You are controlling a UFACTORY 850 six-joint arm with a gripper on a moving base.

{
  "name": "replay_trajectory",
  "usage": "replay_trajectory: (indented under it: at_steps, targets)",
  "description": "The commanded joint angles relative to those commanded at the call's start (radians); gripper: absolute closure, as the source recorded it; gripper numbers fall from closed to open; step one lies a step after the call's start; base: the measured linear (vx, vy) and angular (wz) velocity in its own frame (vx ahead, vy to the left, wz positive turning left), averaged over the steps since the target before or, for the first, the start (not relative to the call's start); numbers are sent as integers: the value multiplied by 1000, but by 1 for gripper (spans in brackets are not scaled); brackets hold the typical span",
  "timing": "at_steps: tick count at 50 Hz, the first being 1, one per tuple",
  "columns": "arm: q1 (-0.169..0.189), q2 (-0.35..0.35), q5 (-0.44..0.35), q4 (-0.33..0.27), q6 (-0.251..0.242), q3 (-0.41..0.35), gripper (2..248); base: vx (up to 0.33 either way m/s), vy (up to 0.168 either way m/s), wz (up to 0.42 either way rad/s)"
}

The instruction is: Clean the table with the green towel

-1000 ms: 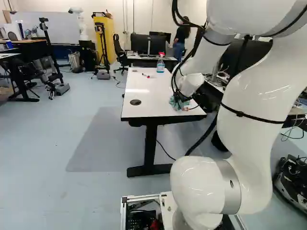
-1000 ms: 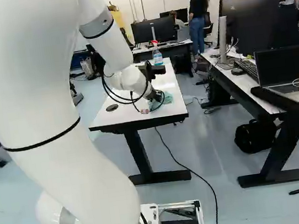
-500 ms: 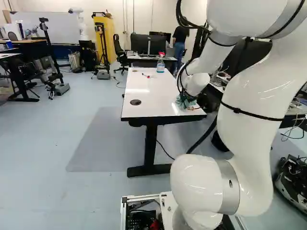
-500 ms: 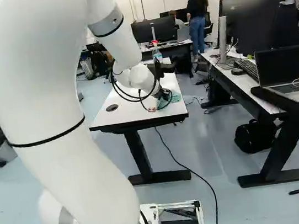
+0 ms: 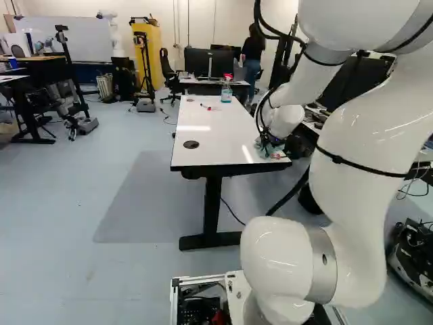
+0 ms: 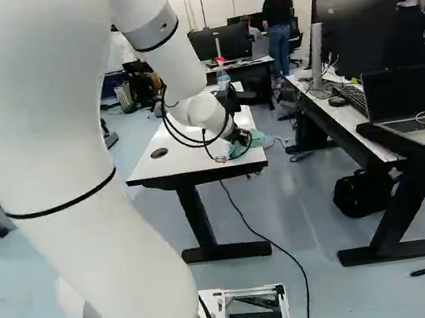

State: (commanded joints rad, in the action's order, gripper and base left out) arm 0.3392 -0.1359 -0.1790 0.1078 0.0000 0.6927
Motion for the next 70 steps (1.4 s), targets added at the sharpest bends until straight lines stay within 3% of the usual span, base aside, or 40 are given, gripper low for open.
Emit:
replay_trajectory:
  at_steps: [22, 70]
  targets:
    - [-30, 91, 0, 0, 0, -98, 205, 0, 0, 0]
    - [-206, 148, 0, 0, 0, -158, 205, 0, 0, 0]
